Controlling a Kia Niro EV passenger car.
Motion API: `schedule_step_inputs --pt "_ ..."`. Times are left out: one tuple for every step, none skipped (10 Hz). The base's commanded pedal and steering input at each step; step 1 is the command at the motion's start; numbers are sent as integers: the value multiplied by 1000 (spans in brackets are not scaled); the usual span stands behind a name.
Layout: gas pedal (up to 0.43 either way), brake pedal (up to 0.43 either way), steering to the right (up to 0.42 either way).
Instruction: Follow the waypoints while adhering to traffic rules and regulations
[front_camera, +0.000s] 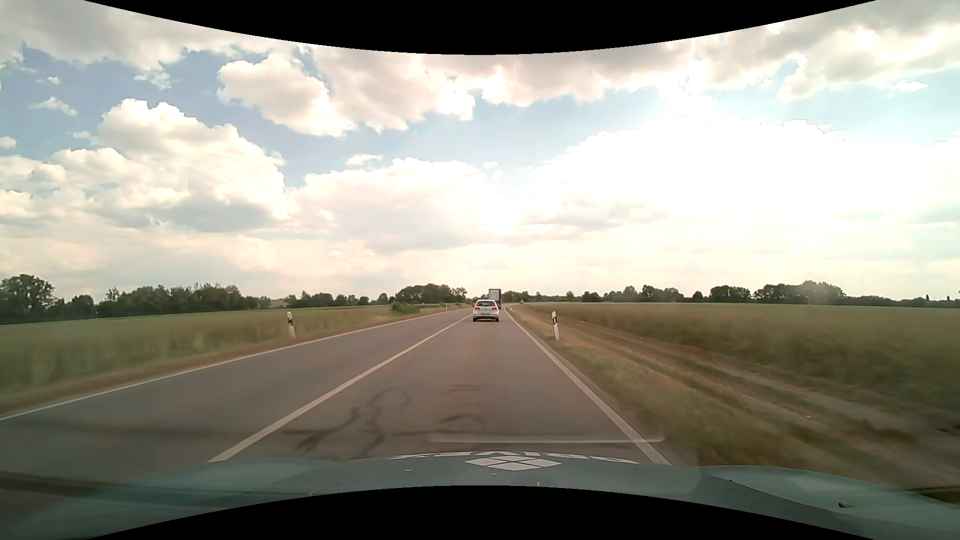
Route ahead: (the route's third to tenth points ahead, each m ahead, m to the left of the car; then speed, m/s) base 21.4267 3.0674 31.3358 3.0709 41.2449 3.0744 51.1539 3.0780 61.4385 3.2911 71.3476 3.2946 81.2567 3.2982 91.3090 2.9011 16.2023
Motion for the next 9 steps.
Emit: schedule_step_inputs --pt "220 0 -3" --pt "220 0 -4" --pt "220 0 -4" --pt "220 0 -4" --pt "220 0 -4" --pt "220 0 -3" --pt "220 0 -3" --pt "228 0 -3" --pt "228 0 -3"
